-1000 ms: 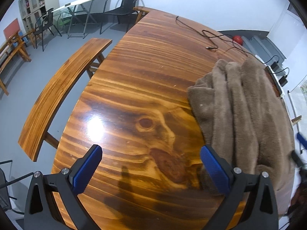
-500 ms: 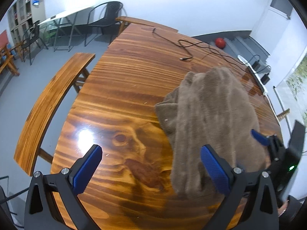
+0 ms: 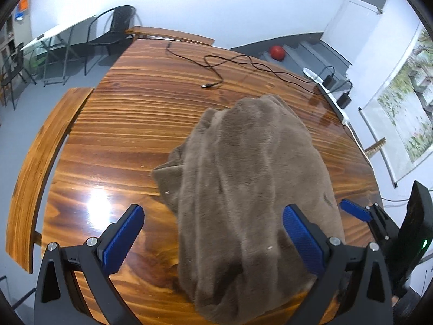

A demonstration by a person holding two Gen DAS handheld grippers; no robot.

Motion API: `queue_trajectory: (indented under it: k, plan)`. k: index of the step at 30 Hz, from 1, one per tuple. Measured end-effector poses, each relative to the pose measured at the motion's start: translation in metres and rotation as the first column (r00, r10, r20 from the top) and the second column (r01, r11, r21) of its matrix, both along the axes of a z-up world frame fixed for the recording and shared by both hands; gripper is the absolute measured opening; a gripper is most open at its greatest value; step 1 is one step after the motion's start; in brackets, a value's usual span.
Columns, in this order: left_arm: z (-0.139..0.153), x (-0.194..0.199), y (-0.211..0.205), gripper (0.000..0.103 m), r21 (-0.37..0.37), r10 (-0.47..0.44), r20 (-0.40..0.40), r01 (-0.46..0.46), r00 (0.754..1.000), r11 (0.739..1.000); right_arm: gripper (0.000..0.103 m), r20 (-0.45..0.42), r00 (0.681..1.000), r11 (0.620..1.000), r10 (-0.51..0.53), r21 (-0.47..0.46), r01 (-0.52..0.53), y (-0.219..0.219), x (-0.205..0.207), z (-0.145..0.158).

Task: Fold clothes
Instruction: 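Grasp the blanket edge with the left gripper while the right gripper moves alongside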

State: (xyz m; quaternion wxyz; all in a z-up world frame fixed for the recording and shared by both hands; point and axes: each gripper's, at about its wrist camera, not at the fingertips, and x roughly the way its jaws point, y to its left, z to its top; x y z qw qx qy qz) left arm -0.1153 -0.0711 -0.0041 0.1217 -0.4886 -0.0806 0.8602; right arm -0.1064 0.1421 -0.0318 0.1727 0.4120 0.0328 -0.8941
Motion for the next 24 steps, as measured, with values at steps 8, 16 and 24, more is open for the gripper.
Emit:
queue_trajectory:
  k: [8, 16, 24]
  plan:
    - [-0.018, -0.013, 0.016, 0.103, -0.020, -0.023, 0.038, 0.023, 0.999, 1.000, 0.098, 0.066, 0.976, 0.970, -0.209, -0.115, 0.215, 0.073, -0.006, 0.001]
    - [-0.055, -0.036, 0.009, 0.103, -0.023, -0.031, 0.113, 0.034, 0.993, 0.999, 0.098, 0.121, 0.964, 0.953, -0.237, -0.162, 0.255, 0.092, -0.009, -0.003]
    - [-0.073, -0.041, 0.000, 0.103, 0.060, -0.075, 0.147, 0.067, 0.986, 0.996, 0.098, 0.188, 0.957, 0.940, -0.222, -0.220, 0.261, 0.095, -0.030, -0.017]
